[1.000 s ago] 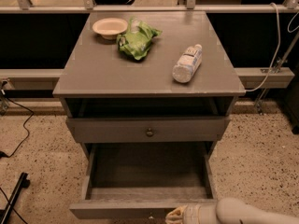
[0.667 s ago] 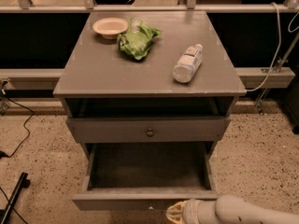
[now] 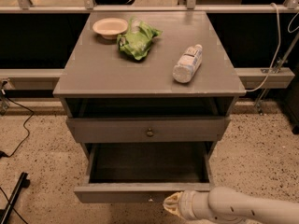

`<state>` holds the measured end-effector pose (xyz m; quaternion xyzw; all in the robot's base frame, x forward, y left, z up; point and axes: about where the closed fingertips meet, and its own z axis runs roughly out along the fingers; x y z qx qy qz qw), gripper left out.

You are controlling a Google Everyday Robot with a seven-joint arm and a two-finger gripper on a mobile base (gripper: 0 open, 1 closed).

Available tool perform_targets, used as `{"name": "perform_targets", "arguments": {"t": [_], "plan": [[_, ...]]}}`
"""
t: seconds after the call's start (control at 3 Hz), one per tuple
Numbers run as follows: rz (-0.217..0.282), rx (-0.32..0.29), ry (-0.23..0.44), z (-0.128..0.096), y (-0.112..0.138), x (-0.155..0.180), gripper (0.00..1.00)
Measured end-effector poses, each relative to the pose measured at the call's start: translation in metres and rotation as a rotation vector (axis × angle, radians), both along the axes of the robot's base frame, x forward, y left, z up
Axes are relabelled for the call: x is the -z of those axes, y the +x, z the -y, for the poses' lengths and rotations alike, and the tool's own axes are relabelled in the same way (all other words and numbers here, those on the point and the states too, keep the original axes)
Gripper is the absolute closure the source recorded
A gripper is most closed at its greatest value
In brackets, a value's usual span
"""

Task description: Close middle drawer

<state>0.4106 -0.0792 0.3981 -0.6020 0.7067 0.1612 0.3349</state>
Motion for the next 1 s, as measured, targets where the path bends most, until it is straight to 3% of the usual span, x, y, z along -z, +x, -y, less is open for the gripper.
{"name": "perform_targets", "arguments": {"t": [0.33, 0.67, 1.0], "plan": [[0.003, 0.032, 0.011, 0.004, 0.027, 0.009, 1.00], [0.008, 0.039, 0.021, 0.004, 0.035, 0.012, 1.00], [0.061, 0.070, 0.063, 0.013, 0.067, 0.007, 1.00]]}}
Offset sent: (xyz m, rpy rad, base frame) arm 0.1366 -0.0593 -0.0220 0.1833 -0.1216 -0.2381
